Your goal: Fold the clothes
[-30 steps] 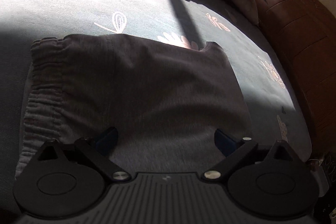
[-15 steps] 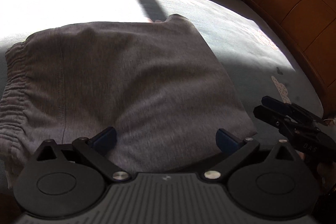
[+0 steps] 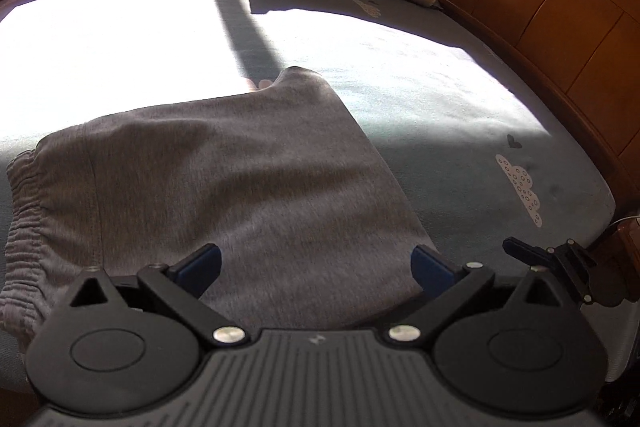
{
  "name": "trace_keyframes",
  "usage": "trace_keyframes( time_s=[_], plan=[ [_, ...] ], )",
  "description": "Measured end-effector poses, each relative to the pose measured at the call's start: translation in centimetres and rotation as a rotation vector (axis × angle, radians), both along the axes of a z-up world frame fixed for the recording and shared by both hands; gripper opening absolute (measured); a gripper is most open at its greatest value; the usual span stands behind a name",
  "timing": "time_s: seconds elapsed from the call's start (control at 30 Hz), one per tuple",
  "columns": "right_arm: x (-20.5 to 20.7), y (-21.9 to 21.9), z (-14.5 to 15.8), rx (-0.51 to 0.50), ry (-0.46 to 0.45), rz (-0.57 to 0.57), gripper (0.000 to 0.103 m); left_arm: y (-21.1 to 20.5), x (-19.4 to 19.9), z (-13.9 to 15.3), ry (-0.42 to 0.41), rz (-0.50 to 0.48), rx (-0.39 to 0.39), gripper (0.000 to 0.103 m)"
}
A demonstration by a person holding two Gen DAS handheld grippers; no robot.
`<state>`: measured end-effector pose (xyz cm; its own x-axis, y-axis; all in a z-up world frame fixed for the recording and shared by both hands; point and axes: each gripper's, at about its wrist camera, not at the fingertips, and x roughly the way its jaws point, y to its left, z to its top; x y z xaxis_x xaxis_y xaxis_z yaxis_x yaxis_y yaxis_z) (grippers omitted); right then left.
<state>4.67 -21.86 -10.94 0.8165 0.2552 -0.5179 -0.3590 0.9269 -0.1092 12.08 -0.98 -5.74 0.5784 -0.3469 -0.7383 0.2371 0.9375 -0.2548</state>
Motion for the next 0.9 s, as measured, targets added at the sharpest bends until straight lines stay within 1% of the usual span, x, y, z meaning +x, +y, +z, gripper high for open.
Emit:
trace_keyframes(
  time_s=[0.07,0.17,0.27,0.3,0.33,0.37,0.43,0.5,0.57,0.63,0.73,0.77,0.9],
  plan=[
    [-0.9,1.3,-0.6,-0.078,-0.040,0.031,0.081,-0.6,-1.2,0.3,0.009,-0.063,-0.062,0.101],
    [-1.2,2.9,-1.3,-0.186,-0.092,0.061,0.082,-0.5,-1.3,0.1,0.076,-0.066,-0.208,0.101],
    [-1.5,4.7,-1.9,-0.314,-0.162,0.095,0.083,0.0,-0.2,-1.3,0.183,-0.022,-0.436,0.100],
    [-1.5,5.1,-2.0,-0.337,-0.175,0.102,0.083,-0.1,0.1,-2.0,0.216,-0.020,-0.502,0.100],
    [-1.6,5.0,-2.1,-0.332,-0.172,0.102,0.083,-0.3,0.5,-2.7,0.249,-0.019,-0.567,0.100],
    [-1.7,4.9,-2.1,-0.321,-0.167,0.101,0.083,-0.4,0.7,-3.3,0.273,-0.004,-0.609,0.100],
    [-1.9,4.7,-2.0,-0.299,-0.157,0.100,0.083,-1.3,1.1,-4.6,0.314,0.006,-0.662,0.100],
    [-2.1,4.2,-2.0,-0.288,-0.153,0.086,0.084,-2.3,1.5,-5.7,0.345,0.014,-0.666,0.100],
    [-2.2,3.7,-1.9,-0.272,-0.156,0.066,0.084,-3.1,1.8,-6.5,0.356,0.024,-0.640,0.100],
    [-2.2,3.1,-1.7,-0.249,-0.153,0.051,0.085,-3.4,1.9,-7.0,0.346,0.044,-0.624,0.100],
    [-2.2,2.6,-1.5,-0.228,-0.160,0.032,0.086,-3.4,2.1,-7.8,0.355,0.076,-0.626,0.100],
    [-2.2,2.4,-1.5,-0.222,-0.160,0.030,0.086,-3.4,2.0,-7.8,0.350,0.090,-0.629,0.100],
    [-2.3,2.2,-1.5,-0.216,-0.167,0.031,0.086,-3.2,1.9,-6.8,0.299,0.097,-0.637,0.100]
  ],
)
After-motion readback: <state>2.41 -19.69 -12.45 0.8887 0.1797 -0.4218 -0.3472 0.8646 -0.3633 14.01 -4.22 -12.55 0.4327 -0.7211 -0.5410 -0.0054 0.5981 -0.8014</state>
